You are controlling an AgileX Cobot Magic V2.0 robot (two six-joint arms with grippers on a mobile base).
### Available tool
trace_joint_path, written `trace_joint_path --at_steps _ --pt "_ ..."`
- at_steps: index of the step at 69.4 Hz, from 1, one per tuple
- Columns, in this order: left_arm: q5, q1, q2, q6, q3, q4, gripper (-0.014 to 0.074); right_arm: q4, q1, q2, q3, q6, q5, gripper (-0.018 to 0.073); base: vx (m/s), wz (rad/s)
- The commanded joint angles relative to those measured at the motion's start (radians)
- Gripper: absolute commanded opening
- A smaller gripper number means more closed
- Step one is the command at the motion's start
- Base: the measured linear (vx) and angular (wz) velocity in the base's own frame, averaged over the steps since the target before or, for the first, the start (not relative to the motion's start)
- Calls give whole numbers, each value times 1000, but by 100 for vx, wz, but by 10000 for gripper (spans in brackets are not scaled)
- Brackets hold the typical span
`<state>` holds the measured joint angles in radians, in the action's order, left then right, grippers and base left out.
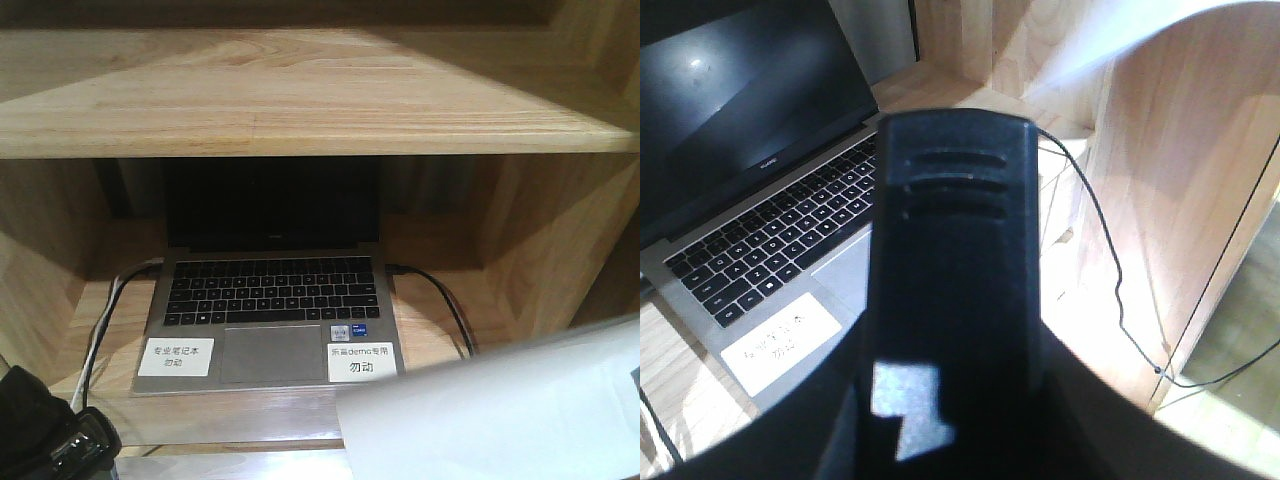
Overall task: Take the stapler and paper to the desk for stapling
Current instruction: 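Pull the paper stack off the shelf toward the robot with right gripper, then drive the base away from the shelf holding stapler and paper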
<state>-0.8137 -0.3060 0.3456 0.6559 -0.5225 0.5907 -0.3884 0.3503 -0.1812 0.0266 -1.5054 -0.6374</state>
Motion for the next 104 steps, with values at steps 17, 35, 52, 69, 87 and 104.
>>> trace_joint_path --at_steps 17,35,52,69,87,104 --pt "87 -2 5 -1 -29 57 -6 1 -1 -12 4 0 -56 -6 0 0" --pt "87 -2 5 -1 -29 57 -6 1 -1 -12 4 0 -56 -6 0 0" --pt "87 -2 5 -1 -29 57 -6 1 -1 -12 4 0 -56 -6 -1 1" --pt "87 -2 5 -1 -29 57 -6 1 -1 -12 4 0 -56 -6 -7 8" --pt "87 -2 5 -1 -29 57 -6 1 -1 -12 4 0 -56 -6 -12 11" --pt "87 -2 5 -1 -29 57 -6 1 -1 -12 4 0 -56 -6 -13 5"
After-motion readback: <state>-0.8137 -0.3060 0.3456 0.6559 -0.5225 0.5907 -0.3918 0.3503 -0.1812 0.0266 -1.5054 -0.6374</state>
